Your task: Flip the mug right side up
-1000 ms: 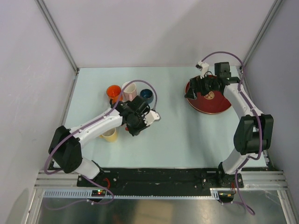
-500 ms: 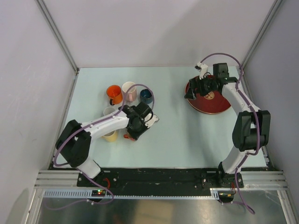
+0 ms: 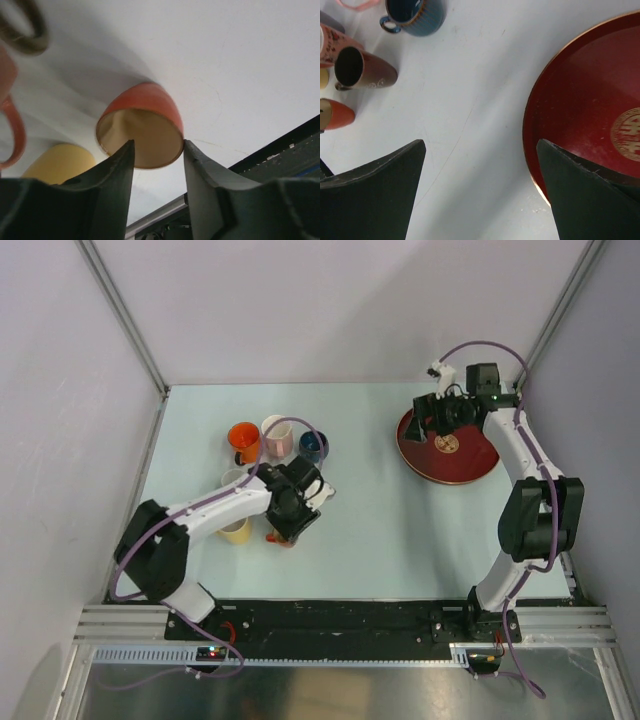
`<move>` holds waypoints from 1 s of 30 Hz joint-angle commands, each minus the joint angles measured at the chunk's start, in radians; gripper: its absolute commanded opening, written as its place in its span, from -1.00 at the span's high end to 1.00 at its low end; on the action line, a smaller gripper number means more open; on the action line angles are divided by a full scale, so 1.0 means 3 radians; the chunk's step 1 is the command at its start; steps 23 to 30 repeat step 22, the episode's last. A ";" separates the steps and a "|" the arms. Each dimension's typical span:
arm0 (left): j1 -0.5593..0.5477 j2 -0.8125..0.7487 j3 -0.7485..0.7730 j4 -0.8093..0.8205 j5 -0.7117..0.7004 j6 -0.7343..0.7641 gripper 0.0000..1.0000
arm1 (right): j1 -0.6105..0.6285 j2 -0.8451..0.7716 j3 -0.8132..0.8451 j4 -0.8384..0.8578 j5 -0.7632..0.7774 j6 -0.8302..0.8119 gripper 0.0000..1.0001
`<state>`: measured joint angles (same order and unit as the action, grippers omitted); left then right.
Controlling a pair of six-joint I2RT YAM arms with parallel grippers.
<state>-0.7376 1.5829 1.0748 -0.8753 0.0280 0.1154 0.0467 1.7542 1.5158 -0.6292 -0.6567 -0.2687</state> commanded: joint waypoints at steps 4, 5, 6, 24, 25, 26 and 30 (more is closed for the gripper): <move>0.0331 -0.0647 0.0563 -0.0057 -0.0487 0.0177 -0.21 | -0.0040 0.0009 0.0741 -0.0463 0.0735 0.0401 -0.99; 0.0423 -0.0671 0.0630 -0.0045 -0.0518 0.0190 -0.25 | -0.0021 -0.0005 0.0792 -0.0443 0.0951 0.0500 -0.99; 0.0518 -0.0688 0.0710 -0.0031 -0.0531 0.0194 -0.33 | -0.0001 -0.0022 0.0833 -0.0426 0.1153 0.0611 -0.99; 0.2346 0.0148 0.2509 0.0164 -0.0307 -0.0016 -0.99 | 0.0365 0.0355 0.1640 -0.0381 0.2646 0.0926 -0.99; 0.2346 0.0148 0.2509 0.0164 -0.0307 -0.0016 -0.99 | 0.0365 0.0355 0.1640 -0.0381 0.2646 0.0926 -0.99; 0.2346 0.0148 0.2509 0.0164 -0.0307 -0.0016 -0.99 | 0.0365 0.0355 0.1640 -0.0381 0.2646 0.0926 -0.99; 0.2346 0.0148 0.2509 0.0164 -0.0307 -0.0016 -0.99 | 0.0365 0.0355 0.1640 -0.0381 0.2646 0.0926 -0.99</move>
